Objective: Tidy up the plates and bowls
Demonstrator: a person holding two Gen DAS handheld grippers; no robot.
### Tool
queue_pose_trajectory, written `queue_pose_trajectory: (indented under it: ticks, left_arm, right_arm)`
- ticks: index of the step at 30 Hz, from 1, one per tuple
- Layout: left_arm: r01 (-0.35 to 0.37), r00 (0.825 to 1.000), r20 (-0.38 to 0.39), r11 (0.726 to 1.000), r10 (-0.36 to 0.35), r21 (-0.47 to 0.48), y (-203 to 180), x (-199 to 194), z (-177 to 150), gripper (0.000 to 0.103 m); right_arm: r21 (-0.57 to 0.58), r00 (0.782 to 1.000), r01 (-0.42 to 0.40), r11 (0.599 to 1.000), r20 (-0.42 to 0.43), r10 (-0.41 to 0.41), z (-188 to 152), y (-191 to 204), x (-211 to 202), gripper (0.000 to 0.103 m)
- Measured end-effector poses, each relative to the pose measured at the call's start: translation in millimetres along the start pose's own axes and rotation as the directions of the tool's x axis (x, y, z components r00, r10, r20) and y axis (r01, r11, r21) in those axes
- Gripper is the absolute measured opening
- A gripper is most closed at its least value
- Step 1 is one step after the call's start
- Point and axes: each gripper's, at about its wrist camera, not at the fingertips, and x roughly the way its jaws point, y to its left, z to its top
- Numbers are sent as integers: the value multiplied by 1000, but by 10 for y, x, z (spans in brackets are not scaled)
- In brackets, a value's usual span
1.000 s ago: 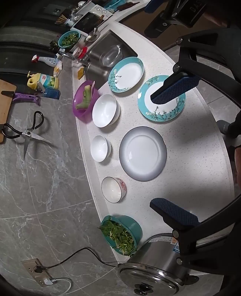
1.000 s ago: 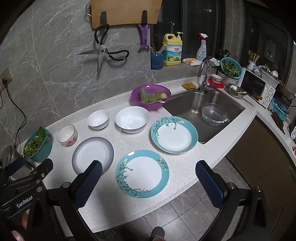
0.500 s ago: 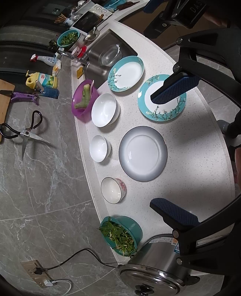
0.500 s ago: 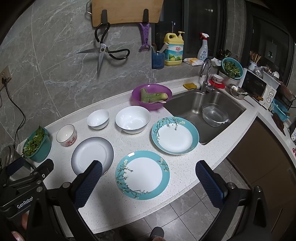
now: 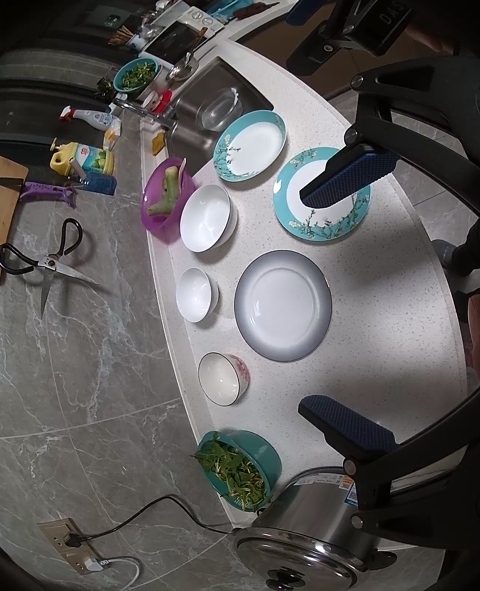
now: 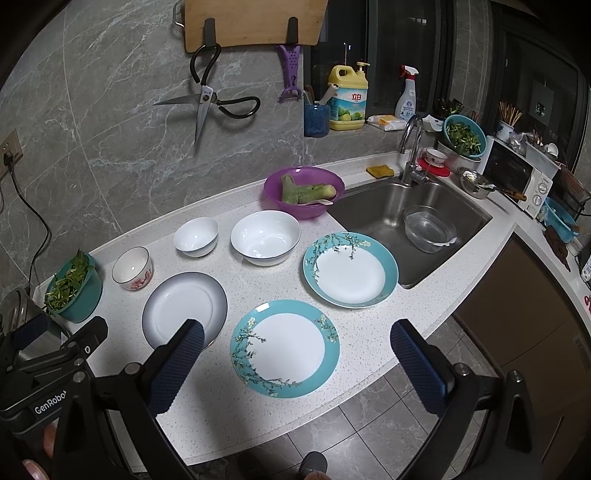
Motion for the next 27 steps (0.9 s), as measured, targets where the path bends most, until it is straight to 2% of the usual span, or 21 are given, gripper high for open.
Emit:
queue_pose_trajectory:
  ticks: [27]
  left_arm:
    - [-2, 1000, -1, 1000, 2, -6, 21, 6, -54, 103]
  right_arm:
    - [-1, 1000, 1, 1000, -2, -1, -37, 16, 33, 103]
